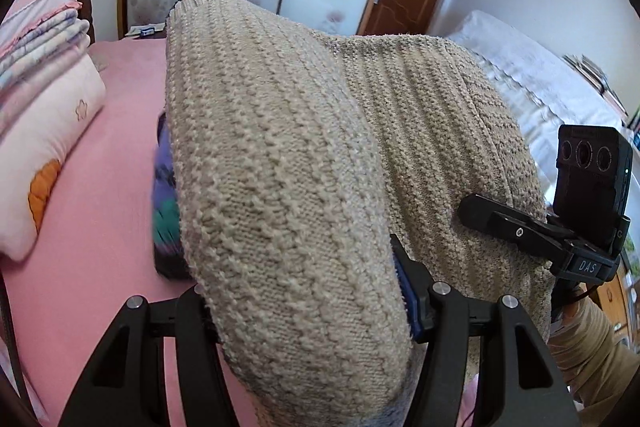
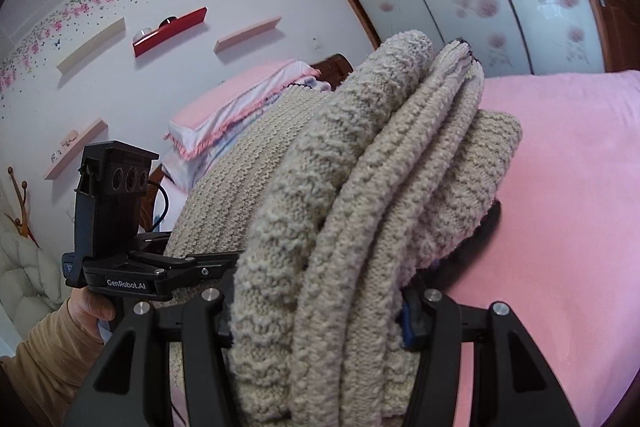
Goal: Fold large clothes
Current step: 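Clamp the cardigan bundle between both grippers and lift it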
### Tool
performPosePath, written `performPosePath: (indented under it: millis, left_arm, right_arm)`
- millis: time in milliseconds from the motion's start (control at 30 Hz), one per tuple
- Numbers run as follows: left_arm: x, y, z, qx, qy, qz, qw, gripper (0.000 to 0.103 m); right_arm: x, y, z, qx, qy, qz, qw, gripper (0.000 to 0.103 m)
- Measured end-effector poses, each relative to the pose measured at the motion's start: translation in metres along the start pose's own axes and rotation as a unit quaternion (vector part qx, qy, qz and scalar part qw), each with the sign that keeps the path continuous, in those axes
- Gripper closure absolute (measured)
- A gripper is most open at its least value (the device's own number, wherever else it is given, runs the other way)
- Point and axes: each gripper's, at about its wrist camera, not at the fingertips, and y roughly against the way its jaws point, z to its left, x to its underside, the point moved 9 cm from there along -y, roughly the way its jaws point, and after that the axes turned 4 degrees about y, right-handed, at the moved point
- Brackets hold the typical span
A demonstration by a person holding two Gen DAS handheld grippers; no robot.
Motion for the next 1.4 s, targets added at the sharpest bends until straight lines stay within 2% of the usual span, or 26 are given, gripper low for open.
performPosePath:
  millis: [100,133,267,367,433,533,600,667,733,767,833,900,933,1000,1100,1133,1267,1400]
  left_arm:
    - [-0.047,-0.015,0.027,-0.001,-0.004,-0.002,1.0,0.044]
    - [-0.06,-0.01,0.054,0.001,-0.005,-0.001,1.0,0.044]
    - [-0.111,-0.035,0.093,0.012,-0.006,0.006,0.9999,0.044]
    - [-0.131,-0.06,0.125,0.024,0.004,0.018,0.9995,0.044]
    - [-0.13,-0.086,0.148,0.036,0.021,0.036,0.9985,0.044]
    - [-0.121,-0.129,0.169,0.055,0.035,0.069,0.9955,0.043]
    - [-0.11,-0.152,0.18,0.063,0.051,0.084,0.9931,0.039]
    - [-0.103,-0.172,0.195,0.092,0.081,0.085,0.9888,0.025]
    - [-0.097,-0.193,0.209,0.131,0.118,0.097,0.9796,0.018]
    - [-0.094,-0.203,0.214,0.14,0.122,0.099,0.9775,0.014]
    - [-0.09,-0.212,0.212,0.14,0.105,0.09,0.9805,0.009]
    - [-0.089,-0.215,0.212,0.144,0.108,0.088,0.9798,0.005]
    - [-0.092,-0.219,0.217,0.14,0.112,0.09,0.9796,0.0]
    - [-0.1,-0.232,0.238,0.136,0.117,0.093,0.9794,0.0]
    - [-0.102,-0.224,0.235,0.097,0.086,0.075,0.9887,0.001]
    - [-0.09,-0.224,0.248,0.087,0.076,0.068,0.991,0.001]
    - [-0.09,-0.203,0.241,0.051,0.055,0.04,0.9964,0.001]
    - [-0.09,-0.178,0.241,-0.015,0.055,0.014,0.9983,0.001]
  right_arm:
    - [-0.043,-0.044,-0.014,-0.007,-0.002,-0.008,1.0,0.048]
    - [-0.057,-0.058,-0.019,-0.007,-0.004,-0.01,1.0,0.048]
    - [-0.104,-0.11,-0.037,0.004,-0.013,-0.018,1.0,0.048]
    - [-0.123,-0.145,-0.054,0.012,-0.033,-0.018,0.999,0.048]
    - [-0.128,-0.17,-0.07,0.015,-0.056,-0.012,0.998,0.048]
    - [-0.117,-0.201,-0.093,0.026,-0.088,0.004,0.996,0.048]
    - [-0.098,-0.221,-0.112,0.037,-0.111,0.018,0.993,0.048]
    - [-0.074,-0.236,-0.134,0.049,-0.146,0.031,0.988,0.048]
    - [-0.05,-0.244,-0.156,0.058,-0.179,0.043,0.981,0.048]
    - [-0.038,-0.248,-0.165,0.053,-0.197,0.048,0.978,0.046]
    - [-0.022,-0.253,-0.177,0.041,-0.221,0.051,0.973,0.044]
    - [-0.014,-0.255,-0.18,0.045,-0.21,0.048,0.975,0.041]
    - [-0.015,-0.257,-0.179,0.048,-0.204,0.046,0.977,0.04]
    - [-0.021,-0.261,-0.175,0.051,-0.193,0.045,0.979,0.033]
    - [-0.03,-0.266,-0.164,0.071,-0.184,0.056,0.979,0.022]
    - [-0.032,-0.267,-0.163,0.077,-0.185,0.063,0.978,0.021]
    - [-0.046,-0.263,-0.162,0.088,-0.191,0.082,0.974,0.021]
    - [-0.057,-0.237,-0.16,0.093,-0.188,0.07,0.975,0.021]
